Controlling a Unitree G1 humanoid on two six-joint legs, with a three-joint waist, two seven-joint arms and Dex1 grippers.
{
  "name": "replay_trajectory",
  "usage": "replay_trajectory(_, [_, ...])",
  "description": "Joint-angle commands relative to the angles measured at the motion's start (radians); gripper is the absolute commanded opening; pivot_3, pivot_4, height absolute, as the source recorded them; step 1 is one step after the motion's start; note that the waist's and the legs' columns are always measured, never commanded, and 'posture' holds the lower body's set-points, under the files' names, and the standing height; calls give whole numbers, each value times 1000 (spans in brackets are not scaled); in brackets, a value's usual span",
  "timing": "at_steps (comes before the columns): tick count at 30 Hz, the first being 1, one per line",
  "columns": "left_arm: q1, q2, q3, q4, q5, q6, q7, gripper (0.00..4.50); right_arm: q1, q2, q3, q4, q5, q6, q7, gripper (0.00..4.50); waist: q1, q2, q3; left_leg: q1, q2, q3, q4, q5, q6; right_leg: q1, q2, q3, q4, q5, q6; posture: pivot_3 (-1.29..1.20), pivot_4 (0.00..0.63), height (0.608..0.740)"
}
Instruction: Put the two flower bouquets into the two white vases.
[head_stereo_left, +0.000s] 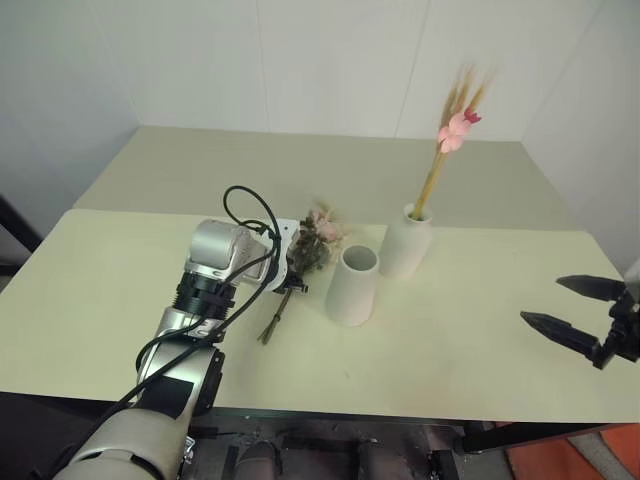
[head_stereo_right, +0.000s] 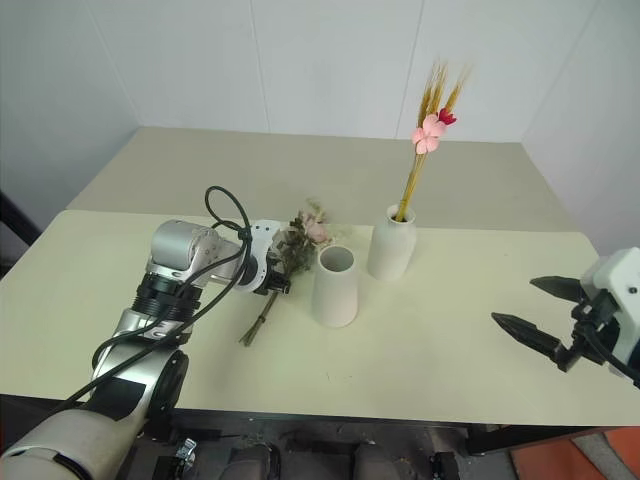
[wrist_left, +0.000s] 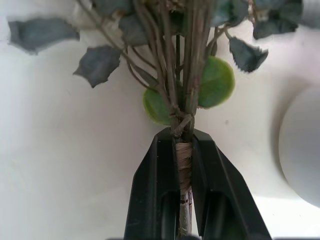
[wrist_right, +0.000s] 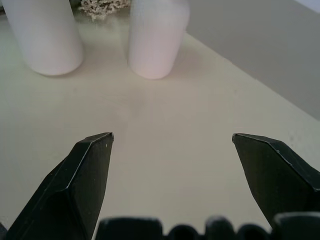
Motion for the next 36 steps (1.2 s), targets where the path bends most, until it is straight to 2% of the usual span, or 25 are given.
replay_trajectory(1, [38,-119,312,-114,-45,-346,141,82,33,9,-74,21,-21,-71,64,4500,1,0,0,1,0,0,0,0,0,1,0,0,-1,0,0,0,150,740])
replay_trajectory(3, [46,-159,434,-171,-99,-503,150,82,43,13,-79,34,-27,-95,85,4500,0,-1,1,0,1,0,0,0,0,0,0,0,-1,1,0,0,150,740])
replay_trajectory(5, [71,-156,448,-206,-111,-647,91,82,48,14,-74,44,-38,-111,92,4500,-6,-1,1,-1,1,0,0,0,0,0,0,0,-2,2,0,0,150,740])
replay_trajectory(7, [96,-144,476,-234,-173,-791,-48,82,47,22,-66,46,-44,-129,88,4500,-6,-1,1,0,0,0,0,0,0,0,1,0,-2,1,0,0,150,740])
replay_trajectory(10, [80,-172,613,-250,-415,-870,-211,82,42,41,-48,45,-56,-153,76,4500,-1,-1,1,0,0,0,0,0,0,1,0,0,-2,1,0,0,150,740])
replay_trajectory(11, [57,-187,676,-236,-560,-838,-249,82,40,48,-43,44,-58,-158,73,4500,0,-1,1,0,0,0,0,0,0,1,0,0,-2,1,0,0,150,740])
replay_trajectory(13, [32,-178,712,-218,-704,-775,-281,82,38,58,-36,40,-60,-166,71,4500,3,-1,1,-1,0,0,2,0,0,2,0,0,-2,2,0,0,150,740])
replay_trajectory(14, [29,-173,693,-220,-718,-777,-310,82,37,62,-31,38,-61,-169,67,4500,4,-1,1,-1,0,0,2,0,0,2,0,0,-2,2,1,0,150,740])
replay_trajectory(18, [38,-155,579,-231,-741,-746,-422,82,31,75,-10,34,-71,-180,43,4500,6,-1,1,-2,-1,-1,5,0,0,3,0,0,-2,2,2,0,150,740])
replay_trajectory(22, [73,-145,428,-267,-681,-780,-555,82,38,92,0,19,-80,-191,27,4500,3,-1,1,-3,-2,-1,6,0,0,3,-1,0,-3,2,2,0,150,740])
replay_trajectory(25, [77,-139,367,-256,-641,-821,-595,82,43,105,-2,4,-82,-191,13,4500,2,-1,0,-3,-1,-2,5,0,0,2,0,0,-3,2,2,0,150,740])
replay_trajectory(28, [84,-105,274,-231,-512,-918,-659,82,54,119,-6,-13,-81,-192,7,4500,-4,-1,0,-3,-1,-2,5,0,0,2,0,0,-2,2,2,0,150,740])
replay_trajectory(36, [28,-77,262,-97,-483,-986,-765,82,76,136,-21,-45,-76,-182,1,4500,-2,0,0,-3,-1,-2,5,0,0,2,0,1,-2,2,2,0,150,740])
